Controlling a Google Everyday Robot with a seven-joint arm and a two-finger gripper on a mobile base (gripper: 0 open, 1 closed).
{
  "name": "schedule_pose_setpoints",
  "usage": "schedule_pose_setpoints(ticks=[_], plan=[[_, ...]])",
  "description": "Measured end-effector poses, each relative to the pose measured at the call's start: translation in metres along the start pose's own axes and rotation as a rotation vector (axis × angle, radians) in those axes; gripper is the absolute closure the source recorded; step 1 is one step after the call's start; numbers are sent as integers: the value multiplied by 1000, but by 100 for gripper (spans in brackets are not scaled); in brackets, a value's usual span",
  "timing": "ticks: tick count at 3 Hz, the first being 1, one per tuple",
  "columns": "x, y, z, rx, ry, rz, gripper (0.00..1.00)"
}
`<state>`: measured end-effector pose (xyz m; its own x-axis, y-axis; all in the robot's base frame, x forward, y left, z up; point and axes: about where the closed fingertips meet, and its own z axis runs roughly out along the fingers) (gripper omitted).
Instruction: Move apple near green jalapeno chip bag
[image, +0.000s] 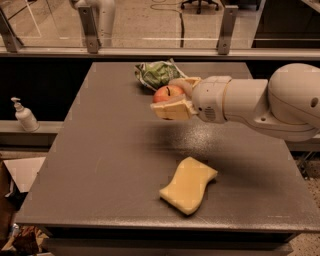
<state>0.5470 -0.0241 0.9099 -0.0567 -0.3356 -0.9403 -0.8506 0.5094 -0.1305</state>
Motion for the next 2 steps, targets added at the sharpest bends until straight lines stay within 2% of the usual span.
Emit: schedule_pose_setpoints(ticks=[1, 2], plan=[[0, -11, 7, 35, -10, -4, 100], [0, -34, 22, 88, -23, 1, 100]])
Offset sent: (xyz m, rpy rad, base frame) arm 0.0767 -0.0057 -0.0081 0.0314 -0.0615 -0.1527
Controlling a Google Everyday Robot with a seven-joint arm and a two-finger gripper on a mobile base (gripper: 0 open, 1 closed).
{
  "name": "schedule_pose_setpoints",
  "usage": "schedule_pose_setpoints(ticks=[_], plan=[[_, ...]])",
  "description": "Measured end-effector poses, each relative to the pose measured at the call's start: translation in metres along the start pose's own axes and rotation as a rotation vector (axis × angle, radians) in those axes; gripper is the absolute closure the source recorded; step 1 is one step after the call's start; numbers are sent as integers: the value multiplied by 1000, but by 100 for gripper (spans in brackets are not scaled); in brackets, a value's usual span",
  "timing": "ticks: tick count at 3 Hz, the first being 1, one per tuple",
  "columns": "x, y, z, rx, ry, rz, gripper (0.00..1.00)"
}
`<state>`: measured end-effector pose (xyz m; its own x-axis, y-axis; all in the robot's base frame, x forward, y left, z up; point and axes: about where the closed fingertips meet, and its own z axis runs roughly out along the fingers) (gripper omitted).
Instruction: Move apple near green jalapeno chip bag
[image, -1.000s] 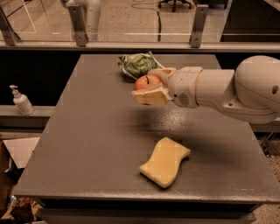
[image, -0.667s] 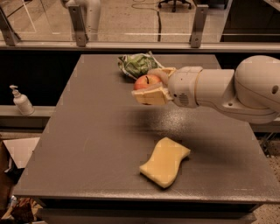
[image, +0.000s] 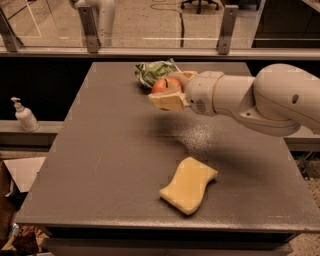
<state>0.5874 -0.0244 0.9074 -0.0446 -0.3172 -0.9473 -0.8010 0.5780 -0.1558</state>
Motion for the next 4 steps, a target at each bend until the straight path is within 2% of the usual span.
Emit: schedule_pose_setpoints(ticks=[2, 4], plan=[[3, -53, 30, 98, 2, -23, 100], [38, -86, 51, 157, 60, -8, 100]])
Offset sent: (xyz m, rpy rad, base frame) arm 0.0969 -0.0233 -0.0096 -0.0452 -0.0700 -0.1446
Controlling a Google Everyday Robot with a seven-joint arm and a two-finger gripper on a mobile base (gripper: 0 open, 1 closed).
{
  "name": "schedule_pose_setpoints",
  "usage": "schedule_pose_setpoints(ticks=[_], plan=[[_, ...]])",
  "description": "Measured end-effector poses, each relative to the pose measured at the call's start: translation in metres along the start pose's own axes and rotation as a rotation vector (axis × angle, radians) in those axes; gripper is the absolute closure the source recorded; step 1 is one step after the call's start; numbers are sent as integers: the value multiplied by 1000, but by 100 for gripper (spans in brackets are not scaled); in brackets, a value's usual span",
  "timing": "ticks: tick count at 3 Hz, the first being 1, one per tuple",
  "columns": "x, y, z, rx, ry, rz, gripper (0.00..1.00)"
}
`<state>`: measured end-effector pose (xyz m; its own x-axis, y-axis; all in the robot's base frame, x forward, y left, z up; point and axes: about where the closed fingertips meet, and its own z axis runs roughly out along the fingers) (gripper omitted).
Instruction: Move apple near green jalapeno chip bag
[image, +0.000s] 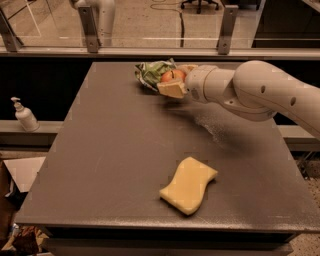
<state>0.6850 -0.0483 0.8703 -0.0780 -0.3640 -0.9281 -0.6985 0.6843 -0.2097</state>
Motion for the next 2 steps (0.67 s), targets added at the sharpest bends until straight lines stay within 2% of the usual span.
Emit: schedule_pose_setpoints(ticks=[1, 2], plan=[[14, -6, 13, 8, 19, 15, 100], [23, -9, 22, 6, 24, 45, 83]])
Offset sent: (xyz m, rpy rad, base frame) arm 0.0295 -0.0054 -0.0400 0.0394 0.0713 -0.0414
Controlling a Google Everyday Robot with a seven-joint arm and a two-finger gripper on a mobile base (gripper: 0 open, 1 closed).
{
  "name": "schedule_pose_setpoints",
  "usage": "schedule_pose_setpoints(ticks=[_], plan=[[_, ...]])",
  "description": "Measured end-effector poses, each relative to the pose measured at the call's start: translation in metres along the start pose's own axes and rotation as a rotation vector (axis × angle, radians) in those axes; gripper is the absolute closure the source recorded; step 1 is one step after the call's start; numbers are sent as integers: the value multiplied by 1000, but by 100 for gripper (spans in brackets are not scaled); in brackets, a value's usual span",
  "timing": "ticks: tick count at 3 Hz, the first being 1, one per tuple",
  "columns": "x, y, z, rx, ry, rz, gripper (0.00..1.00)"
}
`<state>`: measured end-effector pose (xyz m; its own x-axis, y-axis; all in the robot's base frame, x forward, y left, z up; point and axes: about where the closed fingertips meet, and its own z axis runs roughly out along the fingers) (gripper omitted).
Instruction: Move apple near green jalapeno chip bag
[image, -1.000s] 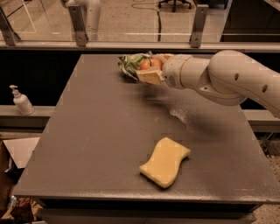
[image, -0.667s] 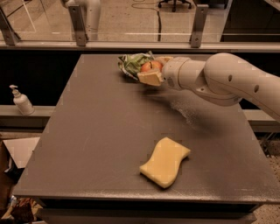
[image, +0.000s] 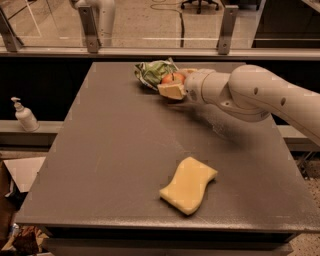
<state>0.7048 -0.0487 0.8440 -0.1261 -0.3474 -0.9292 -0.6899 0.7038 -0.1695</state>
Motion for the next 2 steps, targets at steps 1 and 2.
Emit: schedule_pose_setpoints(ticks=[1, 2], plan=[[1, -1, 1, 2, -1, 8, 61], [-1, -1, 0, 2, -1, 7, 38]])
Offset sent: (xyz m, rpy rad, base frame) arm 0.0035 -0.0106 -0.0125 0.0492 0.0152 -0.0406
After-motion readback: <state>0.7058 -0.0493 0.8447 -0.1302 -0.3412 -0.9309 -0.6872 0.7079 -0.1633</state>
